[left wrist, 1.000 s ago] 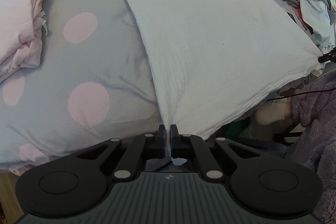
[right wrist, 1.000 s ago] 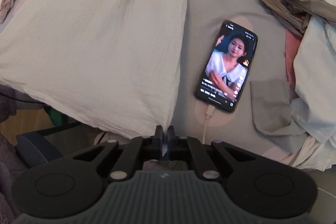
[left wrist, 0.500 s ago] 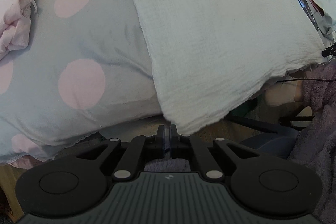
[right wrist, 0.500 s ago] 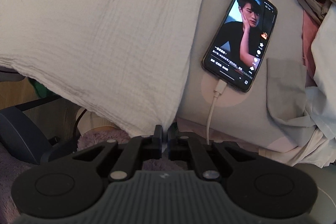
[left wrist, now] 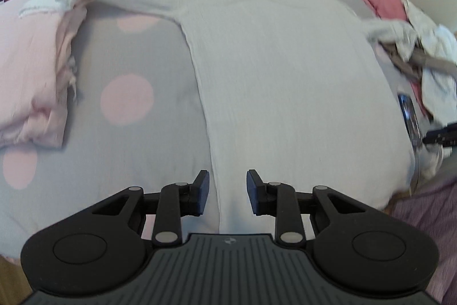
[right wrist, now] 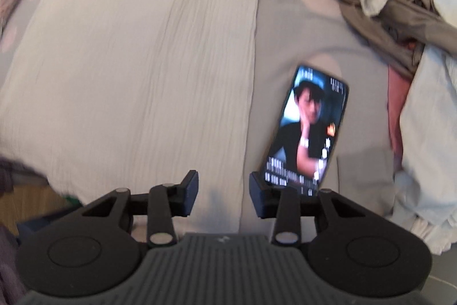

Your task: Fold clothes

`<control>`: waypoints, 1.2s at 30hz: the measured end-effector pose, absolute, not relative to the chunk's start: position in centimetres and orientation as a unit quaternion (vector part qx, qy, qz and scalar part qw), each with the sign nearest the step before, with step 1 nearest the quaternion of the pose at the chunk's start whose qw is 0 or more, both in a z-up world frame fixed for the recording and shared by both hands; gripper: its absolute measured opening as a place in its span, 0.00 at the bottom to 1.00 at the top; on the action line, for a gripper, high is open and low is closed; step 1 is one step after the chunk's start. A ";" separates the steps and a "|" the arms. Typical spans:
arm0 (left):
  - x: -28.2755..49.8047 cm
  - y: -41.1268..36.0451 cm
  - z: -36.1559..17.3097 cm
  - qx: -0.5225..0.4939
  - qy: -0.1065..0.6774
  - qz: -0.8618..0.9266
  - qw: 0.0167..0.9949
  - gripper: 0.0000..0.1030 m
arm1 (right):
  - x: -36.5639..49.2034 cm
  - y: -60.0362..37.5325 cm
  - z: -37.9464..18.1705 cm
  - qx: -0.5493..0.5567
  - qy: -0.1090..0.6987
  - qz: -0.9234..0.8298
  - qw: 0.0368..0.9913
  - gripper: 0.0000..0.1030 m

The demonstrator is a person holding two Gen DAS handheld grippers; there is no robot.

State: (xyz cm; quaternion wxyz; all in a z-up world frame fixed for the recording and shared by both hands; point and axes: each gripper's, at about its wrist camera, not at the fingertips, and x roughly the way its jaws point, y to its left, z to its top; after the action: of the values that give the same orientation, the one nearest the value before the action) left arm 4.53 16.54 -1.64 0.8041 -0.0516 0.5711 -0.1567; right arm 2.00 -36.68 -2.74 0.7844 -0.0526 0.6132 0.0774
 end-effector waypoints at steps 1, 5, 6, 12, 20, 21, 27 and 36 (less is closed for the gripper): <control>5.5 16.5 -1.9 -0.061 0.566 -0.152 0.808 0.25 | 2.7 -36.6 -2.8 -0.046 0.605 0.076 0.791 0.39; 8.9 16.1 -3.0 -0.079 0.554 -0.135 0.818 0.25 | 5.7 -37.2 -3.8 -0.019 0.583 0.064 0.810 0.38; 9.8 16.0 -3.3 -0.081 0.552 -0.132 0.820 0.25 | 6.4 -37.5 -4.0 -0.014 0.579 0.058 0.813 0.38; 14.2 13.3 -3.0 -0.062 0.542 -0.137 0.827 0.25 | 11.8 -41.9 -3.5 0.011 0.530 -0.012 0.848 0.37; 19.5 7.5 -1.4 -0.024 0.510 -0.166 0.844 0.25 | 19.3 -49.4 0.0 0.044 0.445 -0.119 0.887 0.45; 20.0 6.8 -1.3 -0.024 0.506 -0.169 0.846 0.26 | 20.2 -50.1 0.3 0.048 0.438 -0.130 0.889 0.51; 22.0 3.1 -2.2 -0.010 0.510 -0.185 0.840 0.27 | 24.3 -53.7 1.0 0.077 0.414 -0.166 0.892 0.60; 23.2 -0.1 -3.6 0.008 0.526 -0.211 0.824 0.28 | 26.1 -53.8 -0.2 0.077 0.429 -0.155 0.887 0.07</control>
State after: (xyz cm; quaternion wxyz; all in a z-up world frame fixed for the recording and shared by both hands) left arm 23.22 -0.05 -3.60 0.8239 0.0076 0.5258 -0.2113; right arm 26.13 -53.82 -0.21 0.8867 0.0773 0.4286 -0.1550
